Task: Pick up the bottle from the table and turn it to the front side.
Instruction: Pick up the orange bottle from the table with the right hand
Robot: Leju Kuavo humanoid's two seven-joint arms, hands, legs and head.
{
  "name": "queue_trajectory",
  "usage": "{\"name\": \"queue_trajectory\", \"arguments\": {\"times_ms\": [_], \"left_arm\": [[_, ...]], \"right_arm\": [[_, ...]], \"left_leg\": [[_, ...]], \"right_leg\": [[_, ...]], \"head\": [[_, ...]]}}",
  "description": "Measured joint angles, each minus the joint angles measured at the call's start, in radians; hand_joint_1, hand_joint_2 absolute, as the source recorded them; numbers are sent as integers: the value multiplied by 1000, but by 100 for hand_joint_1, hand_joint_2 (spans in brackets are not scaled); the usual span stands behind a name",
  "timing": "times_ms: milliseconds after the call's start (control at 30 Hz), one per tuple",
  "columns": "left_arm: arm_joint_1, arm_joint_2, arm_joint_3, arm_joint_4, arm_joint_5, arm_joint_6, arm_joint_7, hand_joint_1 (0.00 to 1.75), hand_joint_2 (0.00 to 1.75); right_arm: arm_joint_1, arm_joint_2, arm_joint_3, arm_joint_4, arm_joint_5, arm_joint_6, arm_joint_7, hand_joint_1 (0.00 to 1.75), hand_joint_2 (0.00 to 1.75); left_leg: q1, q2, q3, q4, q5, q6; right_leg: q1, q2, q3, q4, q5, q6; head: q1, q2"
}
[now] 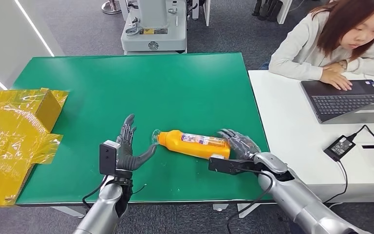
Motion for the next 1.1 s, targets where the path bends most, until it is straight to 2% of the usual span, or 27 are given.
{"name": "queue_trajectory", "arguments": {"times_ms": [200, 400, 600, 800, 933, 1100], "left_arm": [[13, -1, 0, -2, -14, -5, 0, 0, 175], [17, -5, 0, -6, -20, -19, 2, 0, 175], [-8, -23, 0, 1, -5, -38, 9, 0, 175], [-21, -33, 0, 11, -1, -49, 13, 0, 175], [-31, -39, 0, 19, 0, -51, 13, 0, 175], [-31, -38, 0, 23, 8, -45, 24, 0, 175]], "right_arm": [[-53, 20, -64, -127, 34, -13, 31, 0, 175], [-148, 101, -70, -148, 50, 40, 66, 0, 175], [-286, 219, -58, 43, -14, 123, 16, 0, 175], [-343, 319, -49, 290, -68, 148, -13, 0, 175], [-346, 361, -44, 411, -76, 160, -13, 0, 175], [-340, 379, -42, 496, -76, 167, -4, 0, 175]], "left_leg": [[0, 0, -1, 0, 0, 0], [0, 0, -2, 0, 0, -1], [0, 0, -2, 0, 2, -2], [0, -1, -3, 0, 2, -1], [0, -1, -3, 0, 2, -1], [0, -1, -4, 0, 2, -1]], "right_leg": [[0, 0, -1, 0, 0, 0], [0, 0, -3, 1, 0, 0], [0, 0, -3, 1, 0, 0], [0, -1, -3, 1, 0, 0], [0, -1, -4, 1, 0, 0], [0, -1, -4, 1, 0, 0]], "head": [[0, 0], [0, 0], [0, 0], [0, 0], [0, 0], [0, 0]]}}
